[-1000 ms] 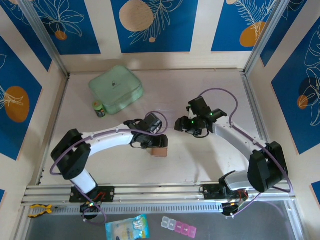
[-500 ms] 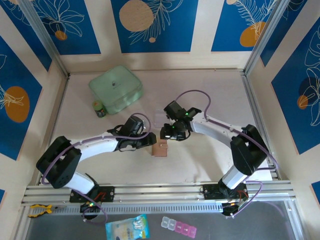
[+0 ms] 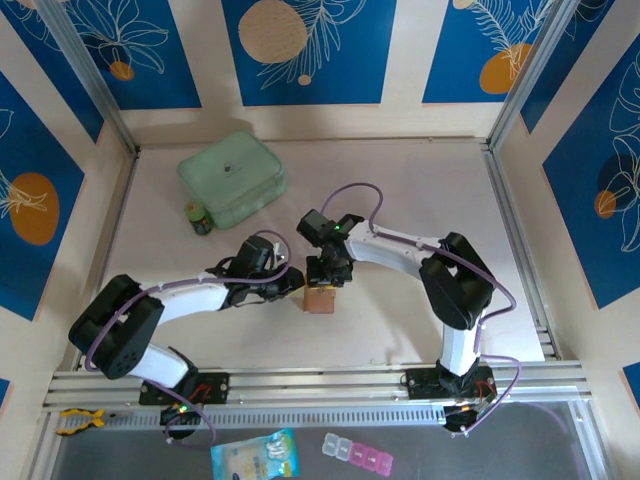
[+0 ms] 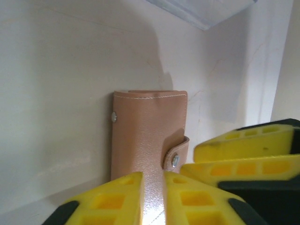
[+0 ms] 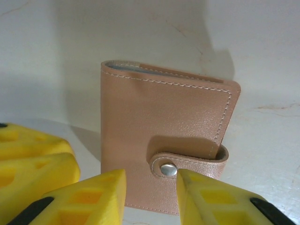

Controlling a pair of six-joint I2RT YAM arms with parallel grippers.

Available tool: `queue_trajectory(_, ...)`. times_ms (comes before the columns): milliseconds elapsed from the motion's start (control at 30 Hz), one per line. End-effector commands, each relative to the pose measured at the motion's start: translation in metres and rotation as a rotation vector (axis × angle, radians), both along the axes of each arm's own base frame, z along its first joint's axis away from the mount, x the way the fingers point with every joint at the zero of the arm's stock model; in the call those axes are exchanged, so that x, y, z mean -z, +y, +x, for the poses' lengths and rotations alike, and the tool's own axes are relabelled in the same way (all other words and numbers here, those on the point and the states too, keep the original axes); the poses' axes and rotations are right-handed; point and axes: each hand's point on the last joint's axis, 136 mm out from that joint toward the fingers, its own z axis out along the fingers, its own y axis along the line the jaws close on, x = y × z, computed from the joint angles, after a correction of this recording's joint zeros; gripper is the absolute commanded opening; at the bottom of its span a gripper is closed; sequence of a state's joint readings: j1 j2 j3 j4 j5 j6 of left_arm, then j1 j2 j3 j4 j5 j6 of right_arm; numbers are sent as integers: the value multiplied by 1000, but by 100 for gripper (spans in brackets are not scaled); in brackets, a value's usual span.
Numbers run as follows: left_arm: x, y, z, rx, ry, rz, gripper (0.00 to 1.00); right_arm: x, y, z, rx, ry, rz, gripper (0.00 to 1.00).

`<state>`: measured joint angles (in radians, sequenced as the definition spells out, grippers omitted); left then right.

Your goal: Take the credit cards out of the card holder

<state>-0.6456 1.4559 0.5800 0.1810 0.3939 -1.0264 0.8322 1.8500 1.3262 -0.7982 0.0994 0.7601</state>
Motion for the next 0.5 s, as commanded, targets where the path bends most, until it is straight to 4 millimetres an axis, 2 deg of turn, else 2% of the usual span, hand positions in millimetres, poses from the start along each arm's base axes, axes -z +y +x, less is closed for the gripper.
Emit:
queue_trajectory(0,-4,-4,-2,15,14,-50,14,3,-3,-2,5,23,-45,31)
queue_trajectory(167,-3,-9,-5,34,36,-75,7,7,-5,-3,7,35,-61,29)
queue_trajectory(467,13,-11,-8,40,89,-66,1,15,-5,-3,8,50,-67,29)
